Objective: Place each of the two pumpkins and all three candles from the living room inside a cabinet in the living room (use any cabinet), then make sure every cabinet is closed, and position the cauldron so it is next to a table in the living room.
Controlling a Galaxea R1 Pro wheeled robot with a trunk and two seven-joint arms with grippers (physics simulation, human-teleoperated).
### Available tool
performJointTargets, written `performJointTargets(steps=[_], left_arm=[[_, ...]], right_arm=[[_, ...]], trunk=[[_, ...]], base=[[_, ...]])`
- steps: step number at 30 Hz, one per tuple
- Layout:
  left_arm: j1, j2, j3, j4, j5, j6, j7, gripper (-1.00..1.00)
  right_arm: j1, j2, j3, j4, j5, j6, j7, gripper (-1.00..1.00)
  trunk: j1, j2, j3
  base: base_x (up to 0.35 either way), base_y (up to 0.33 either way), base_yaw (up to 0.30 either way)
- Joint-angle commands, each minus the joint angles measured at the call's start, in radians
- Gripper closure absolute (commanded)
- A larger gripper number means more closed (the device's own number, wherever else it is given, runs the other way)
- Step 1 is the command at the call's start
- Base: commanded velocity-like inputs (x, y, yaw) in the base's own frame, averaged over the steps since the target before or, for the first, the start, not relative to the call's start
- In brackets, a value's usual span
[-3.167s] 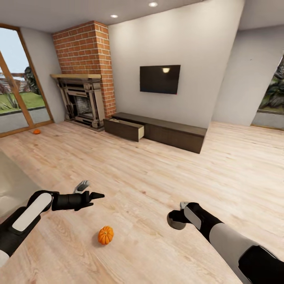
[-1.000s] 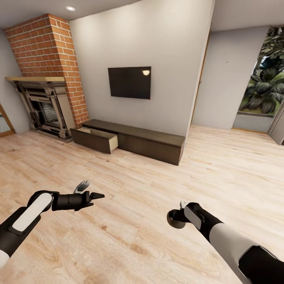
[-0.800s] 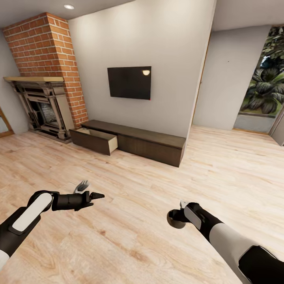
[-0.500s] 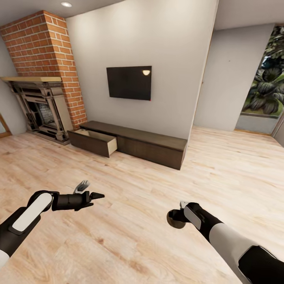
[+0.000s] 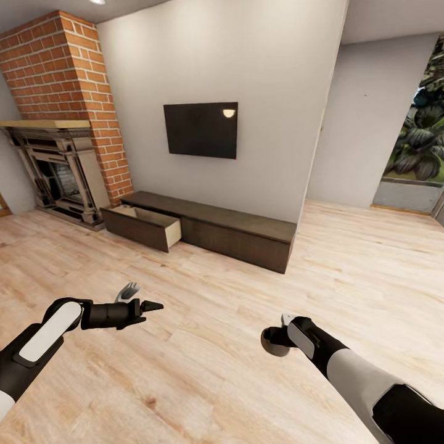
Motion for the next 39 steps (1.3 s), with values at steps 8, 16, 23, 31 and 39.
performJointTargets(steps=[8,16,23,31,39], left_arm=[[-0.001,0.001,-0.002,0.001,-0.007,0.001,-0.008,-1.0],[-0.001,0.001,-0.002,0.001,-0.007,0.001,-0.008,-1.0],[-0.001,0.001,-0.001,0.001,-0.007,0.001,-0.008,-1.0],[-0.001,0.001,-0.001,0.002,-0.008,0.001,-0.007,-1.0],[-0.001,0.0,-0.002,0.002,-0.008,0.0,-0.007,-1.0]], right_arm=[[-0.001,-0.001,0.008,-0.003,-0.013,-0.005,-0.01,1.0],[-0.001,-0.001,0.008,-0.003,-0.013,-0.006,-0.01,1.0],[-0.001,-0.001,0.009,-0.003,-0.013,-0.006,-0.01,1.0],[-0.001,-0.001,0.009,-0.003,-0.013,-0.007,-0.01,1.0],[-0.001,-0.001,0.009,-0.003,-0.013,-0.007,-0.01,1.0]], trunk=[[0.001,-0.001,-0.001],[0.001,-0.001,-0.001],[0.001,-0.001,-0.001],[0.001,-0.001,-0.001],[0.001,-0.001,-0.001]], base=[[0.335,0.0,0.0],[0.335,0.0,0.15],[0.335,0.0,0.284],[0.335,0.0,0.289],[0.335,0.0,0.29]])
